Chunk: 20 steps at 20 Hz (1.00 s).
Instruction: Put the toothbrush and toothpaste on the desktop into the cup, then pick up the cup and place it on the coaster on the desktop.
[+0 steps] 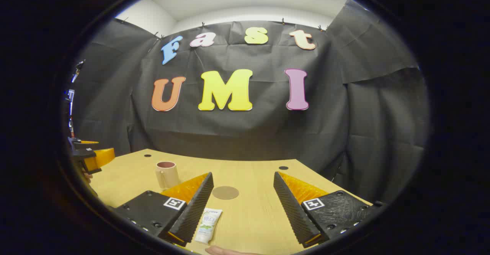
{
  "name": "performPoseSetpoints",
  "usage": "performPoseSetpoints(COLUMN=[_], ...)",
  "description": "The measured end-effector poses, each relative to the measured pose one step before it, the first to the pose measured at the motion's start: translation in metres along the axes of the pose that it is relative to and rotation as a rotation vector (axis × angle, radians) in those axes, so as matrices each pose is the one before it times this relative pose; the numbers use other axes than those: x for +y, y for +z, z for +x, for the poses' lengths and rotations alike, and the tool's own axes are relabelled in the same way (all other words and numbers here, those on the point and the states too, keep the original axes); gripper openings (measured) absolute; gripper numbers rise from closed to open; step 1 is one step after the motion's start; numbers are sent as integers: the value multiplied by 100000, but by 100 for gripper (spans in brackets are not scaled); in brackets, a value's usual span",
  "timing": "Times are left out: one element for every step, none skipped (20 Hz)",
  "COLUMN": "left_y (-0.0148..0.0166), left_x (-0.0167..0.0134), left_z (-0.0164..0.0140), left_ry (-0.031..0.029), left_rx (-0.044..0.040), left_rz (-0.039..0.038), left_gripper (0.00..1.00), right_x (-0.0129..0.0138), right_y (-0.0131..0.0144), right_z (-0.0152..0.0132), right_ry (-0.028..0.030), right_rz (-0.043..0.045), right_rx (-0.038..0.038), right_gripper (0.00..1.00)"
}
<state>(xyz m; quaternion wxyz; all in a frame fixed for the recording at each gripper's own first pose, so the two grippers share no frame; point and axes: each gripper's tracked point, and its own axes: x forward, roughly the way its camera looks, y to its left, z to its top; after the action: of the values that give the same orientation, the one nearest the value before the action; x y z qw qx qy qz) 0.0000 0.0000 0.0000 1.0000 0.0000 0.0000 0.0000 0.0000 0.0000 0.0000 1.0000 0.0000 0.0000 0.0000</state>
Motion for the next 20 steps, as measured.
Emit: performPoseSetpoints(left_y=[-169, -54, 102, 126, 186, 78, -88, -40, 6, 167, -162, -61, -69, -201, -449, -419, -582, -552, -626, -721], left_x=[-70, -106, -135, -60, 19, -14, 12, -98, -67, -198, 62, -23, -105, -89, -108, -182, -161, -16, -165, -351], left_z=[3, 74, -158, 26, -39, 15, -88, 24, -38, -5, 27, 12, 115, 20, 42, 132, 93, 113, 121, 164], left_ry=[-217, -567, -509, 23, 90, -90, -150, -371, -217, -22, -104, -196, -302, -389, -550, -712, -352, -154, -572, -1117], left_rx=[257, 212, -136, -345, -448, -290, -139, 178, -133, -167, 2, 181, 182, 578, 710, 1339, 1275, 1183, 1490, 1779], left_rz=[51, -17, 143, 409, 354, 159, 89, 142, 139, 95, -40, -120, -233, -354, -478, -211, 115, 143, -100, -612], left_gripper=[98, 98, 98, 98, 98, 98, 98, 98, 98, 98, 98, 98, 98, 98, 98, 98, 98, 98, 98, 98], right_x=[-45, 82, -61, -41, -6, 118, 66, -115, -9, 129, 88, -31, -17, 42, 64, 62, 67, 69, 43, 131], right_y=[77, -21, 65, 11, 70, -125, -21, -11, -17, -168, -8, -58, 17, -73, -80, -203, -149, -239, -220, -367], right_z=[36, -135, -13, 8, -30, -94, -15, 53, 23, 37, 24, 48, 28, 14, -4, 61, 68, 134, 63, 76], right_ry=[-232, 347, -13, -352, -407, -14, 207, 6, -25, 41, 344, 210, -137, -3, 223, 87, 174, 172, -125, 75], right_rz=[74, -1, -226, -484, -468, -80, 174, -98, -330, -305, -63, 11, -100, -144, -117, -98, -120, -405, -539, -377], right_rx=[72, -46, -152, -284, -244, -7, 51, 227, 152, 374, 187, 101, -57, -24, 115, 165, 277, 515, 618, 510], right_gripper=[95, 95, 95, 95, 93, 93, 93, 93, 93, 95, 95, 95, 95, 95, 97, 95, 95, 95, 95, 95])
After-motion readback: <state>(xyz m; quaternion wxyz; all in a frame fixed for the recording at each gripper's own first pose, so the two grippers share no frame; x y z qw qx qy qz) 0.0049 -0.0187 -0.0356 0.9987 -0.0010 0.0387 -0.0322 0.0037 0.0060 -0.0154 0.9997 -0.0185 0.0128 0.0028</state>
